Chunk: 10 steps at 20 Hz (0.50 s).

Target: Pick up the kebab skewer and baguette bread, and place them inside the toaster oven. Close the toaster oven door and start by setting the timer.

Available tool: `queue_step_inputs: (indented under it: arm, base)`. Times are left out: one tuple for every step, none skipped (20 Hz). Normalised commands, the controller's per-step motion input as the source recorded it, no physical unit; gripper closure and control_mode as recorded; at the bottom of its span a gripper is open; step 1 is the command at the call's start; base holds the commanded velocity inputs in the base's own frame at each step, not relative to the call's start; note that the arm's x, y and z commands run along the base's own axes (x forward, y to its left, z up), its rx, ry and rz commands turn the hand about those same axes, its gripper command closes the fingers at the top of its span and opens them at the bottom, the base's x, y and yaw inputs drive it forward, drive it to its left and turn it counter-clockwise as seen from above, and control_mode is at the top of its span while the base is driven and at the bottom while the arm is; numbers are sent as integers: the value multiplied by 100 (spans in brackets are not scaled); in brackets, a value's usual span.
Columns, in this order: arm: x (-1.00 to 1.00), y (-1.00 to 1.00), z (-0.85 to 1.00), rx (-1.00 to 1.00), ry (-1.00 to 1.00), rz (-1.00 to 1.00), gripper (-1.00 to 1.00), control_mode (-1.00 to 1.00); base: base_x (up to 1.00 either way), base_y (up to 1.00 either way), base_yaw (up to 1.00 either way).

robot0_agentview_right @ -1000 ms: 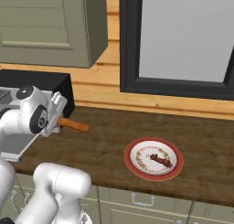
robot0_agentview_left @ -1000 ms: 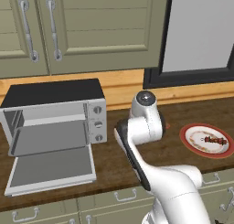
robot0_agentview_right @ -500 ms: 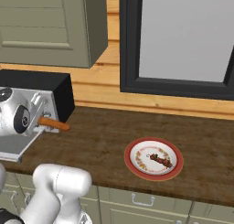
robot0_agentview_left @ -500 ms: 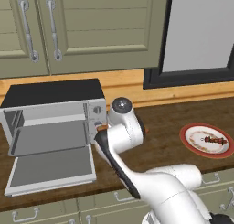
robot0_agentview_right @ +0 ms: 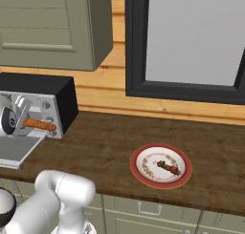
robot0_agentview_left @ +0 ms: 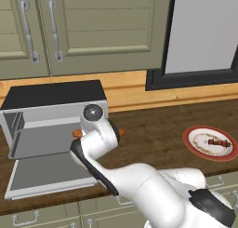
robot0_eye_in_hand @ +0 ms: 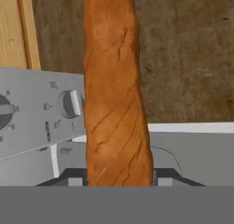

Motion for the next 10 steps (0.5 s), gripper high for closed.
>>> queue_step_inputs:
  arm:
    - [37, 95, 0, 0, 0, 0, 100, -100]
    - [36, 94, 0, 0, 0, 0, 100, -100]
    - [40, 99, 0, 0, 0, 0, 100, -100]
    - [32, 87, 0, 0, 0, 0, 100, -100]
    - [30, 85, 0, 0, 0, 0, 100, -100]
    - [35, 92, 0, 0, 0, 0, 100, -100]
    - [27, 79, 0, 0, 0, 0, 100, -100]
    - [31, 70, 0, 0, 0, 0, 100, -100]
    - [36, 62, 0, 0, 0, 0, 100, -100]
    - [19, 37, -9, 1, 0, -1, 100, -100]
  base:
    - [0, 0, 0]
    - [0, 0, 0]
    - [0, 0, 0]
    - [0, 0, 0]
    - [0, 0, 0]
    - [0, 0, 0]
    - [0, 0, 0]
    - [0, 0, 0]
    - [0, 0, 0]
    - [0, 0, 0]
